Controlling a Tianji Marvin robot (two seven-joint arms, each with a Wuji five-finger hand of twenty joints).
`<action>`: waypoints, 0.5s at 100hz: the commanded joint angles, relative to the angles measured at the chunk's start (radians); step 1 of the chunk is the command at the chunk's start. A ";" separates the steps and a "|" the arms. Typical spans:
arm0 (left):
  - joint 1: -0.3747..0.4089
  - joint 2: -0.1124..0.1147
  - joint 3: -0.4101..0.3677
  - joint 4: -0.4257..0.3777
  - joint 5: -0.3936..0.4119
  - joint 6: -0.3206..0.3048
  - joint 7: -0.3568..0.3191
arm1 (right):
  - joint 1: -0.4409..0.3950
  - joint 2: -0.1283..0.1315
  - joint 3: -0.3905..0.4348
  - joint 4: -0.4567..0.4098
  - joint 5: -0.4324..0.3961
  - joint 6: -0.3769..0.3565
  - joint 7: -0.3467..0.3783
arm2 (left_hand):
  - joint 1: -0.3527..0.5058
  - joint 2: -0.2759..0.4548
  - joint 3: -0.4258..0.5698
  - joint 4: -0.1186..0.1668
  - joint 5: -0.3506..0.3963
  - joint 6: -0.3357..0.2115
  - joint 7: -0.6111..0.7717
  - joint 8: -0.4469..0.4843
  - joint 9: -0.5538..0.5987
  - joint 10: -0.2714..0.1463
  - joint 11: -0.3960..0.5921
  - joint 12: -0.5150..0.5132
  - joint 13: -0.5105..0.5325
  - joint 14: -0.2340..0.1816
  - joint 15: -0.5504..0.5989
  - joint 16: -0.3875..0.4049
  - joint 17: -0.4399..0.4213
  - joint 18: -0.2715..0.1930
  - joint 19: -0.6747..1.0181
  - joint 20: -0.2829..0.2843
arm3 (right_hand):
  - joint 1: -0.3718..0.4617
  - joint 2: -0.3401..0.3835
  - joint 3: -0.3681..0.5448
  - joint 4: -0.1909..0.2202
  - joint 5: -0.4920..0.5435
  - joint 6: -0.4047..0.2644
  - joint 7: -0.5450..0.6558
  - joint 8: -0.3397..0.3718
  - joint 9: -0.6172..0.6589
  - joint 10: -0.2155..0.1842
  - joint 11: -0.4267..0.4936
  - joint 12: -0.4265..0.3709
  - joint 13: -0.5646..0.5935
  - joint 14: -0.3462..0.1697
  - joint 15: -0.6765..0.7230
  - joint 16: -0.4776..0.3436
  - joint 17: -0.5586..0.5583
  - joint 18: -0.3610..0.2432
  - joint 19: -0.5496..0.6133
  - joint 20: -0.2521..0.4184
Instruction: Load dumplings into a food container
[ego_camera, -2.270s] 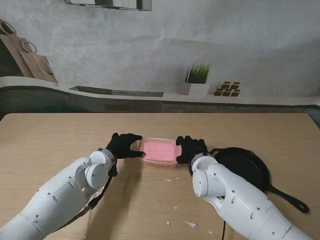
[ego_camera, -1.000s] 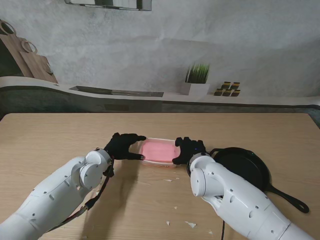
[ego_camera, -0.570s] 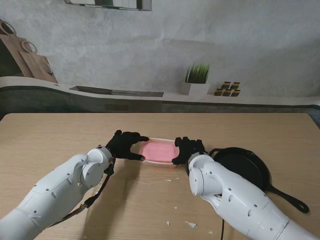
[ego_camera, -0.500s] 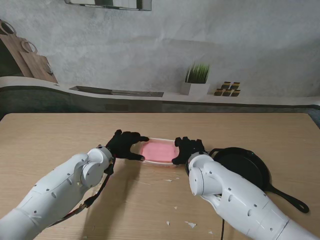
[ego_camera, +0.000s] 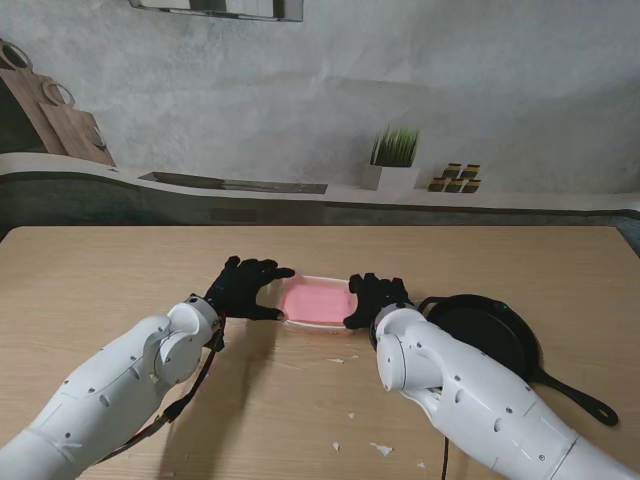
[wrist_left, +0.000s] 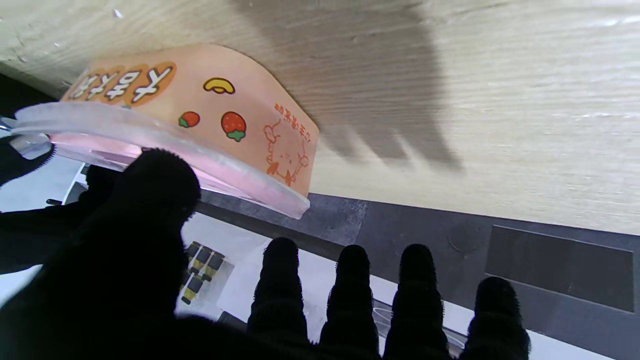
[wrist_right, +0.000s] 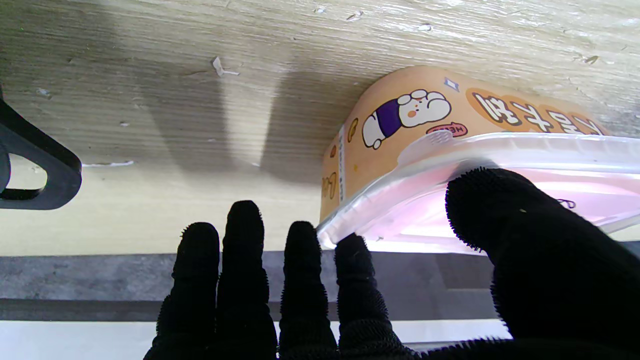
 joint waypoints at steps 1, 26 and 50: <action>0.015 0.009 -0.007 -0.004 0.013 -0.008 -0.019 | -0.032 0.003 -0.018 0.046 0.004 0.007 0.029 | 0.050 -0.063 0.030 0.049 -0.021 0.001 -0.005 -0.006 -0.029 -0.022 -0.014 0.003 -0.019 -0.018 0.015 -0.006 0.000 -0.015 0.009 0.025 | 0.106 -0.103 0.053 -0.012 0.025 -0.009 0.062 0.016 -0.018 -0.024 -0.009 -0.001 -0.014 -0.013 0.004 0.004 -0.012 -0.020 0.026 -0.006; 0.021 0.012 -0.007 -0.001 0.013 0.000 -0.035 | -0.030 0.003 -0.023 0.050 0.005 0.009 0.031 | 0.040 -0.059 0.007 0.052 0.024 0.015 0.102 0.052 -0.023 -0.022 0.008 0.002 -0.026 -0.016 0.010 -0.011 -0.004 -0.011 0.007 0.030 | 0.105 -0.103 0.051 -0.012 0.026 -0.009 0.062 0.017 -0.018 -0.023 -0.009 -0.001 -0.015 -0.013 0.004 0.004 -0.013 -0.019 0.028 -0.008; 0.002 -0.002 0.014 0.029 -0.042 0.011 -0.034 | -0.028 0.002 -0.028 0.053 0.012 0.013 0.031 | 0.028 -0.013 -0.031 0.056 0.015 0.029 0.044 0.023 -0.026 -0.023 -0.005 -0.008 -0.033 -0.022 -0.008 -0.019 -0.008 -0.015 0.006 0.031 | 0.105 -0.097 0.050 -0.012 0.026 -0.010 0.062 0.017 -0.018 -0.024 -0.009 -0.001 -0.015 -0.014 0.003 0.004 -0.014 -0.020 0.028 -0.010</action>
